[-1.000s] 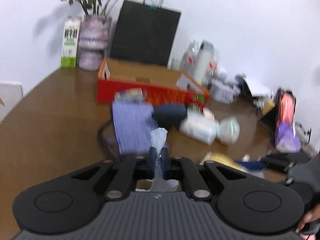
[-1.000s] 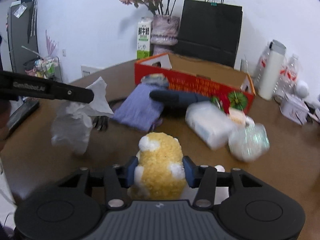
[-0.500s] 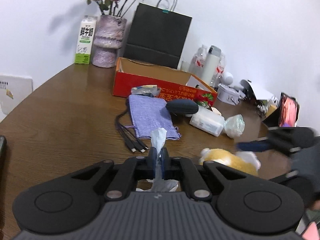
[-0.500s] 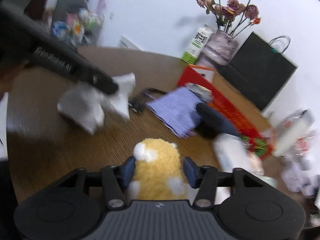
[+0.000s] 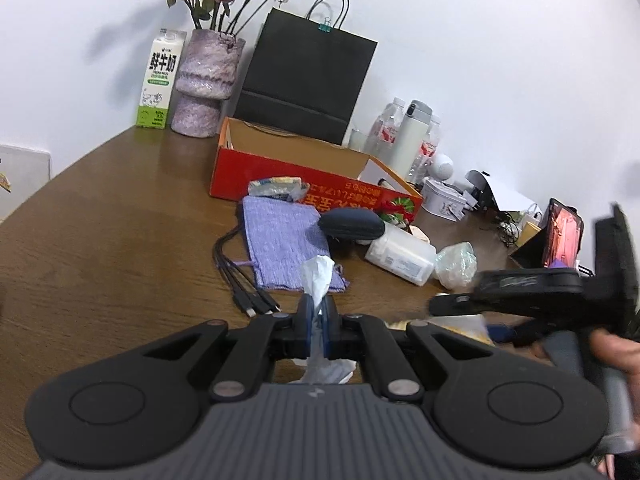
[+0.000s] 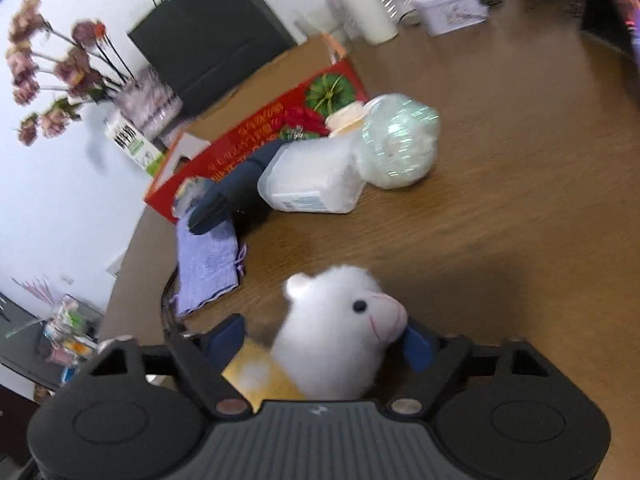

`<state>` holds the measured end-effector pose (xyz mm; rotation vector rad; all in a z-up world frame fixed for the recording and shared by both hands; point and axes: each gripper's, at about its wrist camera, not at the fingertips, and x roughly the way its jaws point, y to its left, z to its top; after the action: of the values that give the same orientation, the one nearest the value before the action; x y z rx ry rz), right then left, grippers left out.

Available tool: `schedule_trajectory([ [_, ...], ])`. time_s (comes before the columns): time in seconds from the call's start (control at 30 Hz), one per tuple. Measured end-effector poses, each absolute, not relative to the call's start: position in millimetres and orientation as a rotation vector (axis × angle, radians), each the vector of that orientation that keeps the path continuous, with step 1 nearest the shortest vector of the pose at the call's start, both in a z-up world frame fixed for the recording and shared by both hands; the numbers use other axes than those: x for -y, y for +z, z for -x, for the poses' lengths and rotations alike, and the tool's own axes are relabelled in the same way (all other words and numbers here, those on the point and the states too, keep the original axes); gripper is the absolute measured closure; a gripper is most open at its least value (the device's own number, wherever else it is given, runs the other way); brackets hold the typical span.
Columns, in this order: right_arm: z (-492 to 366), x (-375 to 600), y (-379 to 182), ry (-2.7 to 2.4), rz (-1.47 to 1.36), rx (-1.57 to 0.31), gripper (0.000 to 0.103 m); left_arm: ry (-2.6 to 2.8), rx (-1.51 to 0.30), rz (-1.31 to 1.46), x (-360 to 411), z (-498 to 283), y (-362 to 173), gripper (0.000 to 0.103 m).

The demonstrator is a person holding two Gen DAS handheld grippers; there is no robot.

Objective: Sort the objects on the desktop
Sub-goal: 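Carry tissue and plush sheep into the red box and open both tools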

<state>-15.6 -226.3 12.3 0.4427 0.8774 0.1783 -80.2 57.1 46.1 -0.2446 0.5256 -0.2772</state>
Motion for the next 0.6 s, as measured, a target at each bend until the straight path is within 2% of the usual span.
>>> schedule_trajectory([
  [0.03, 8, 214, 14, 0.184, -0.36, -0.882, 0.036, -0.272, -0.523, 0.242, -57, 78, 49, 0.098],
  [0.1, -3, 193, 14, 0.225, -0.208, -0.901, 0.047, -0.258, -0.511, 0.243, -58, 74, 55, 0.098],
  [0.2, 0, 181, 24, 0.27, -0.108, -0.878, 0.054, -0.284, -0.506, 0.288, -63, 62, 65, 0.099],
  [0.3, 6, 196, 53, 0.348, -0.158, -0.799, 0.056, -0.31, -0.484, 0.327, -67, 41, 84, 0.099],
  [0.43, -23, 225, 109, 0.371, -0.181, -0.618, 0.056, -0.234, -0.366, 0.284, -72, -7, 120, 0.099],
  [0.6, -150, 229, 158, 0.319, -0.039, -0.526, 0.056, -0.165, -0.375, 0.191, -52, -128, 157, 0.099],
])
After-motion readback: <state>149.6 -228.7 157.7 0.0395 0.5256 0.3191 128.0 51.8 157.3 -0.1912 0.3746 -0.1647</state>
